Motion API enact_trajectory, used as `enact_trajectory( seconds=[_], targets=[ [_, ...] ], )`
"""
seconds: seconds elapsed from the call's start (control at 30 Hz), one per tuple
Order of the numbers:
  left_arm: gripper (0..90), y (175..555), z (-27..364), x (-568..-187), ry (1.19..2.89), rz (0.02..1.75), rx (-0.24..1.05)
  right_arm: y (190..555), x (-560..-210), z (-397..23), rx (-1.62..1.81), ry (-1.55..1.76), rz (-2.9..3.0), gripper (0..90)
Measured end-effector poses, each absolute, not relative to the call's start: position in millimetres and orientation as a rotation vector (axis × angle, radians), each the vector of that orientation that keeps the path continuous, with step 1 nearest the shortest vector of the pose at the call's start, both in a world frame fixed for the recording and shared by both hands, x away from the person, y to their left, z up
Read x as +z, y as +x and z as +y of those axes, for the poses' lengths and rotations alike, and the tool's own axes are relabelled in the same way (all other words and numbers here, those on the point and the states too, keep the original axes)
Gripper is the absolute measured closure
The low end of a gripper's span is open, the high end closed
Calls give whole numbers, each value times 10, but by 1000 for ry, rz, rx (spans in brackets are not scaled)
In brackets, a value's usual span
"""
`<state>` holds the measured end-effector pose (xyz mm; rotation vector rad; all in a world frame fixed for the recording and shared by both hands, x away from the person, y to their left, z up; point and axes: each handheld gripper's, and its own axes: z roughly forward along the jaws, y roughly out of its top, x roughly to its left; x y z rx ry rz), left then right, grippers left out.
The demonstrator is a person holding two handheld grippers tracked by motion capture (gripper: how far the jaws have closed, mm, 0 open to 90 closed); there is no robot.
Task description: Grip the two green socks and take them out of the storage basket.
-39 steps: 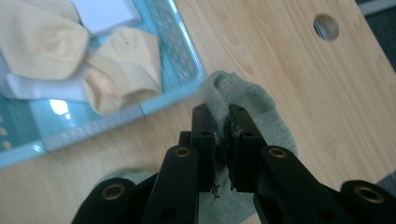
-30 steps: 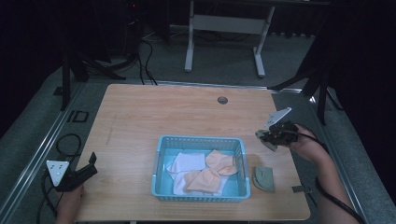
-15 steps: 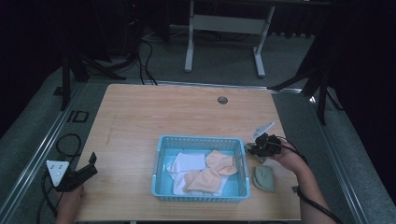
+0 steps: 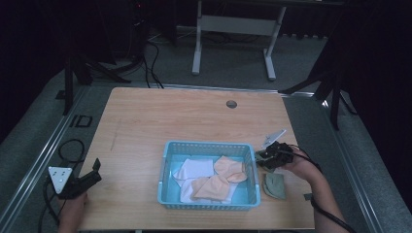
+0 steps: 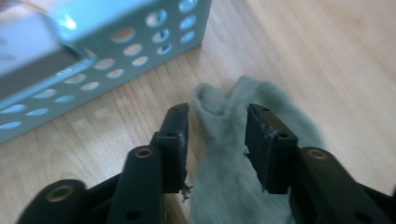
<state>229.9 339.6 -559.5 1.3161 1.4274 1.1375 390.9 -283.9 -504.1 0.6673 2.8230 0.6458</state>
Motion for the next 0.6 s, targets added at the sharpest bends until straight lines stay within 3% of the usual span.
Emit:
enact_trajectory(
  seconds=[0.1,0.17,0.2,0.33,0.43,0.53,0.6],
  targets=[
    [5,2298,3396,-5595,1315,1428,1138,3894,-4919,-2913,691,692,2765,471],
    [5,2298,3396,-5595,1315,1428,1138,3887,-4887,-2944,701,701,2748,471],
    [5,2297,3396,-5596,1315,1428,1138,3878,-4840,-3005,722,730,2728,411],
    [5,2300,3397,-5595,1315,1430,1136,3840,-4797,-3134,748,773,2690,332],
    [5,2298,3395,-5595,1316,1428,1139,3805,-4811,-3229,752,838,2664,202],
    [5,2298,3394,-5595,1318,1428,1139,3772,-4853,-3322,778,881,2663,120],
    [5,2299,3394,-5595,1316,1428,1139,3762,-4874,-3353,788,900,2662,113]
  ],
)
